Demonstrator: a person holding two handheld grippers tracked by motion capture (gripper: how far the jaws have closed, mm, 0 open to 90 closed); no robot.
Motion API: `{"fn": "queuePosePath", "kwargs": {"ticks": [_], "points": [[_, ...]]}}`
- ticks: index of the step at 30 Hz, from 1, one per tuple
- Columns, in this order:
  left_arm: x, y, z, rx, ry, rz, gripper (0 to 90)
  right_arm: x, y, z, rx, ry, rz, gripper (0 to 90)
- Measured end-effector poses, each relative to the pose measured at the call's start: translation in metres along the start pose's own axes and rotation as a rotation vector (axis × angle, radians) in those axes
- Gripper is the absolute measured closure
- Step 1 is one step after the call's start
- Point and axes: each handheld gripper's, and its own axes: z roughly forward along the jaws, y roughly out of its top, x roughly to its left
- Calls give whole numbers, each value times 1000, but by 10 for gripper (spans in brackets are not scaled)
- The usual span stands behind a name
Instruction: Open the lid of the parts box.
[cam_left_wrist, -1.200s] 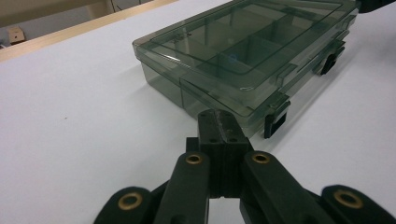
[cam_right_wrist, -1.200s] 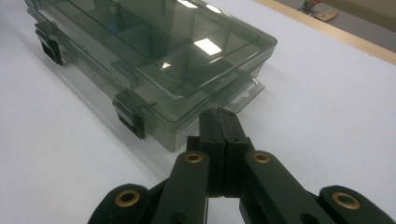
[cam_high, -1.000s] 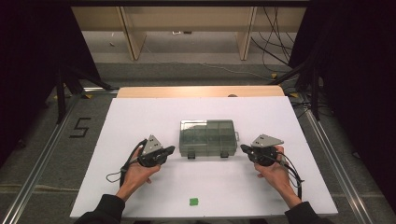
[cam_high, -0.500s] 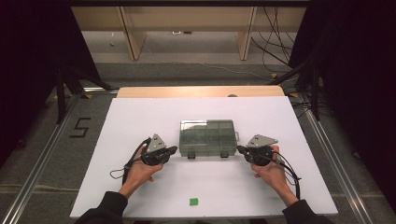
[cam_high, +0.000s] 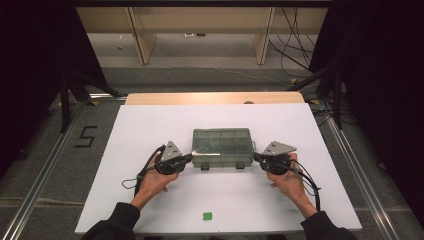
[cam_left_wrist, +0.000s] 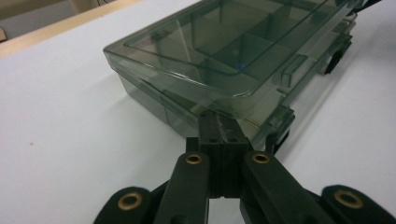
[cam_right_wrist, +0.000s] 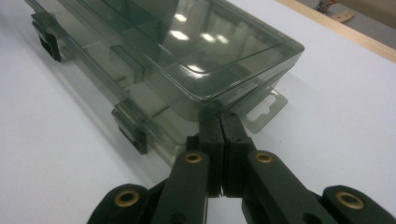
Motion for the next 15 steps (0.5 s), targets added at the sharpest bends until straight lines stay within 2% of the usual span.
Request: {"fn": "queuePosePath", "kwargs": {"ticks": [2,5,6,15], "points": [[2,2,1,-7,4,7,897,-2,1,0,-18,0,4,898],[2,6,2,-29,14,-8,898,-3,3,0,-35,-2,5,898],[4,8,2,-32,16,16,898,-4,4,1,-42,-7,2,897],[7,14,5,-52,31,-9,897,-9,12,8,-88,-4,-6,895]]}}
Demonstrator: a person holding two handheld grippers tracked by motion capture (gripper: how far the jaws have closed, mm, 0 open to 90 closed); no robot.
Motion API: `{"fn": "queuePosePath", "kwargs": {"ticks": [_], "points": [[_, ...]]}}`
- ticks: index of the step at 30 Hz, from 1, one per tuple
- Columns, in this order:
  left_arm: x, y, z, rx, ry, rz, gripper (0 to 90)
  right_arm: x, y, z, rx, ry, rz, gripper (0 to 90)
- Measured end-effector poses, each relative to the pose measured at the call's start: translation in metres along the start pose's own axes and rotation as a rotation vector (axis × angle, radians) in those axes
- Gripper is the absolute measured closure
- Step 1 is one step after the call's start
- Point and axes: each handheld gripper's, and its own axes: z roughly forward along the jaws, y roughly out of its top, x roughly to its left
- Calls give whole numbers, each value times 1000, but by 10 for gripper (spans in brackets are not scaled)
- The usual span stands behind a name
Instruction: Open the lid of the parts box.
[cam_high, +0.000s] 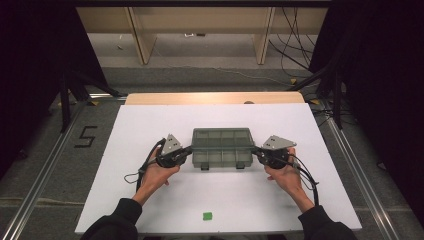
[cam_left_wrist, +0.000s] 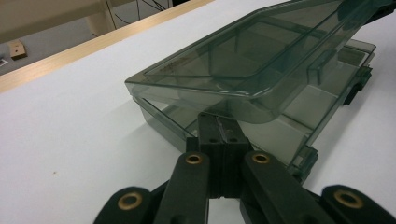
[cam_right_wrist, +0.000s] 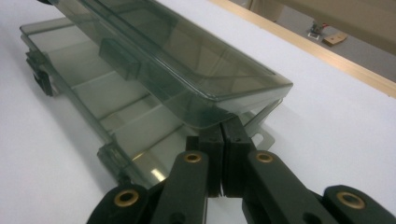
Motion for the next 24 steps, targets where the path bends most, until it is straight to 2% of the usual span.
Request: {"fn": "queuePosePath", "kwargs": {"ticks": [3,9,12,13,14,20,24], "points": [[3,4,0,-7,4,18,898,-3,1,1,-7,-4,7,894],[4,10,0,-28,10,10,897,-6,6,3,-28,5,4,890],[5,13,2,-32,0,19,897,-7,8,4,-27,-2,-1,890],[4,13,2,-36,5,5,898,-7,9,5,-33,-6,1,891],[5,14,2,-37,1,15,897,-9,10,6,-49,-17,-6,891],[8,19,5,-51,6,6,898,-11,11,7,-56,-18,12,891],[9,21,4,-53,12,6,897,-12,16,7,-68,-23,6,891]]}}
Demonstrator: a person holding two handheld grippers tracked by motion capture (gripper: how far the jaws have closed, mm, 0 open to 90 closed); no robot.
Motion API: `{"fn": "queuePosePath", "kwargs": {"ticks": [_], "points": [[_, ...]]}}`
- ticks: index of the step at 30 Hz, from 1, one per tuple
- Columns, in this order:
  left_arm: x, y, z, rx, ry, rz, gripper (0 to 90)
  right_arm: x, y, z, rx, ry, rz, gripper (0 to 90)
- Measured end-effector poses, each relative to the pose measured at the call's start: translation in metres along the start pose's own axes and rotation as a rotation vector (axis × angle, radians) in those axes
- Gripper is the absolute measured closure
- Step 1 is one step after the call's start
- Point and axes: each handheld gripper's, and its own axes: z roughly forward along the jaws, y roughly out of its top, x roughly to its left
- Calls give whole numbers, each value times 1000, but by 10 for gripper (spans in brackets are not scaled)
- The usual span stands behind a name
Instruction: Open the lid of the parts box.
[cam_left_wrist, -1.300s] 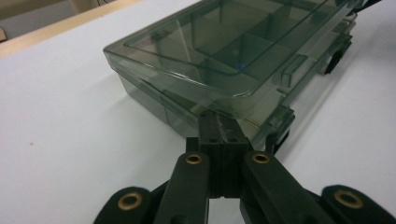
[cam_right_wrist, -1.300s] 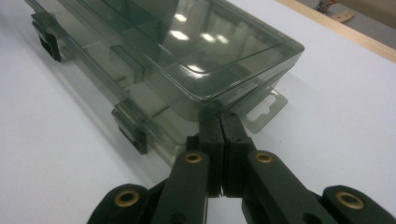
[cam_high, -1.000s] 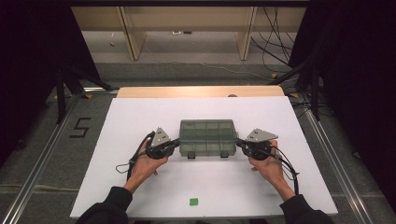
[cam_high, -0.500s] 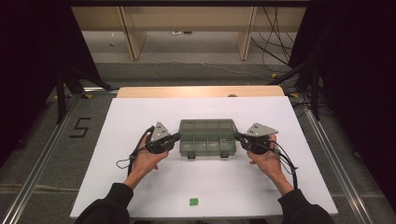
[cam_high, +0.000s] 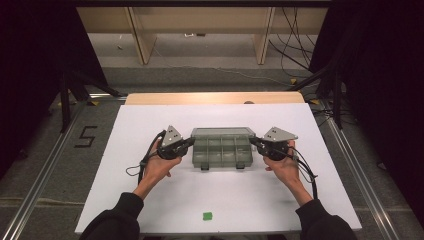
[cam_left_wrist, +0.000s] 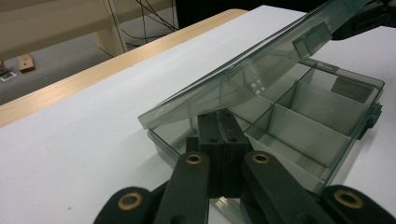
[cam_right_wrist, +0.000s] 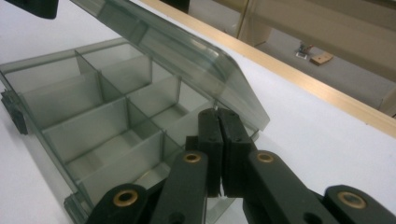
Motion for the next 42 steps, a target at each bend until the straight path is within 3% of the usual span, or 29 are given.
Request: {"fn": "queuePosePath", "kwargs": {"ticks": [6,9,19,26,31,36,38,41,42], "points": [[6,6,-1,-23,6,-14,897,-2,3,2,-14,-11,7,892],[7,6,0,-24,9,-16,897,-4,5,4,-28,-25,-14,891],[9,12,2,-30,15,-13,897,-9,6,5,-35,-34,32,892],[9,12,2,-31,9,-16,898,-8,7,6,-53,-30,32,892],[9,13,2,-30,10,-8,898,-7,7,3,-27,-12,51,871],[9,14,1,-32,9,-14,898,-9,5,1,5,10,50,816],[9,14,1,-31,10,-15,898,-11,4,1,-1,9,28,766],[9,14,1,-31,11,-6,898,-12,4,-2,35,42,57,614],[9,14,1,-30,11,-6,898,-13,4,-2,36,34,59,558]]}}
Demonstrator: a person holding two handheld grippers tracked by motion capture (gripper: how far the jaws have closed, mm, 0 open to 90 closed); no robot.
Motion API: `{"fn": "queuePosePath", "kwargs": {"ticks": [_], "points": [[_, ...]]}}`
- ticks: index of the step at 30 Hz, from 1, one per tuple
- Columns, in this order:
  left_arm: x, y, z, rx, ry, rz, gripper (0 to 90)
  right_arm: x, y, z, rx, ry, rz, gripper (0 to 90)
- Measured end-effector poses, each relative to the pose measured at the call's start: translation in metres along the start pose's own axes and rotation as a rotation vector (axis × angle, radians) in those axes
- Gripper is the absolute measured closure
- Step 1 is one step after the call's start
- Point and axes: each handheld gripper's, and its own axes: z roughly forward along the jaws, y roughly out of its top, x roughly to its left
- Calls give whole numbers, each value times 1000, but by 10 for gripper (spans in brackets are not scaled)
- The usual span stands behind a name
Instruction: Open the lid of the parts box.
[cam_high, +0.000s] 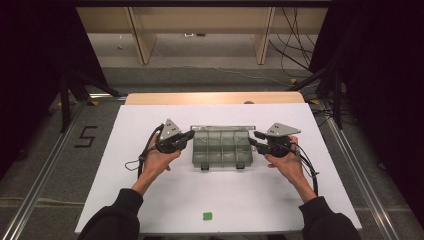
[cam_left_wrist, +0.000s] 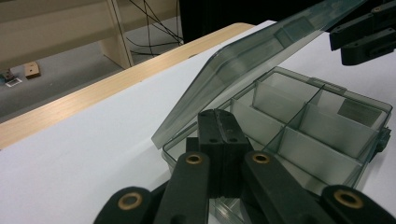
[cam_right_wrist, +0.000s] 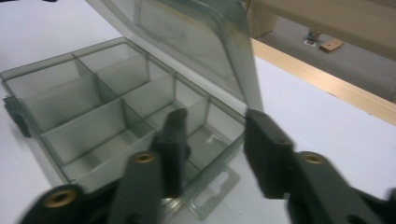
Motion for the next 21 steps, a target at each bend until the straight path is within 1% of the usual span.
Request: {"fn": "queuePosePath", "kwargs": {"ticks": [2,3,4,5,6,7,8,10,13,14,15,16,17,18,20,21], "points": [[0,0,0,0,1,0,898,-3,0,0,-15,-2,1,451],[-1,0,0,-1,-1,-6,898,-3,0,1,-9,10,20,407],[-1,0,0,-2,-1,-7,898,-5,0,2,-21,16,15,376],[-1,0,0,-2,-1,-7,897,-6,0,2,-7,17,10,339],[-1,0,0,-2,-1,-7,897,-6,1,3,-2,1,-5,298],[-1,0,0,-2,-1,-8,898,-8,1,4,0,-2,-13,275],[0,0,0,-4,-3,-9,898,-8,2,5,-1,5,-10,263],[0,0,-1,-3,0,-2,898,-10,5,7,-20,5,-13,254],[1,1,-1,-5,1,-4,898,-14,8,8,-24,4,-5,254],[1,1,-1,-6,0,-3,898,-15,9,10,-21,2,-24,253],[1,1,-1,-6,-1,-2,898,-15,10,11,-5,1,-32,257],[1,1,-1,-6,-2,-3,898,-16,12,12,-11,-1,-44,270],[1,0,-1,-7,-2,-3,898,-17,13,14,-19,4,-38,284],[1,0,-1,-6,-2,-13,898,-16,14,15,-13,8,-40,297],[1,0,-1,-6,-2,-12,898,-17,16,17,-13,10,-50,326],[2,1,-2,-6,-6,2,898,-17,17,18,-15,6,-51,338]]}}
